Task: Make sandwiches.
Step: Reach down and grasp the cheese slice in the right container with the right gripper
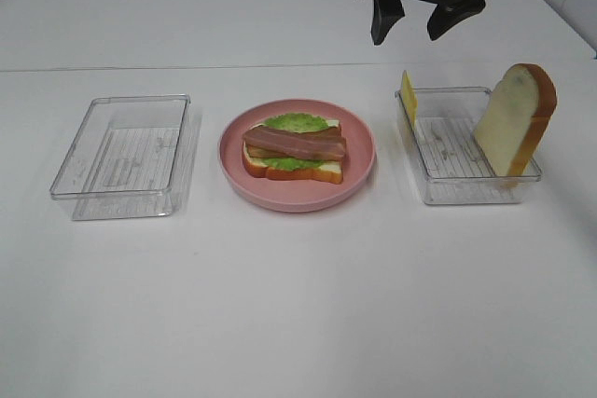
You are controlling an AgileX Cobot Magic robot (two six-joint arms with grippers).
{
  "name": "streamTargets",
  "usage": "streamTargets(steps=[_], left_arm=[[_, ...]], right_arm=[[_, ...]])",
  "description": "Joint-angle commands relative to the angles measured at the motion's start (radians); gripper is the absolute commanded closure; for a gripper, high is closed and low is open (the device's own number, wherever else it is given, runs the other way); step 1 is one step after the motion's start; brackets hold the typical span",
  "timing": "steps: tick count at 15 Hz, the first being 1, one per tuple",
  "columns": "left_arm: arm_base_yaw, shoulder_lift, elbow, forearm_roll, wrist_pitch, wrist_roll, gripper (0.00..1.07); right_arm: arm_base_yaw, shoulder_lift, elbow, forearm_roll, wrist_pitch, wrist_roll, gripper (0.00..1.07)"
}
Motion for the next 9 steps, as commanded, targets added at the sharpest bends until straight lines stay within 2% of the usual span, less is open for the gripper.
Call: streamTargets(steps=[1, 5, 9], left_arm=[[-0.002, -0.024, 0.002, -0.002, -0.004, 0.0, 0.22], [-0.002, -0.024, 0.002, -0.002, -0.004, 0.0, 0.22], [-0.002, -0.024, 0.002, -0.002, -0.004, 0.0, 0.22]], right_arm=[[-0.001, 0.048, -0.057, -0.024, 0.065, 0.011, 0.39], [-0.001, 0.148, -0.167, -0.029, 0.164, 0.011, 0.39], [-0.014, 0.193, -0.178, -0.031, 0.155, 0.012, 0.39]])
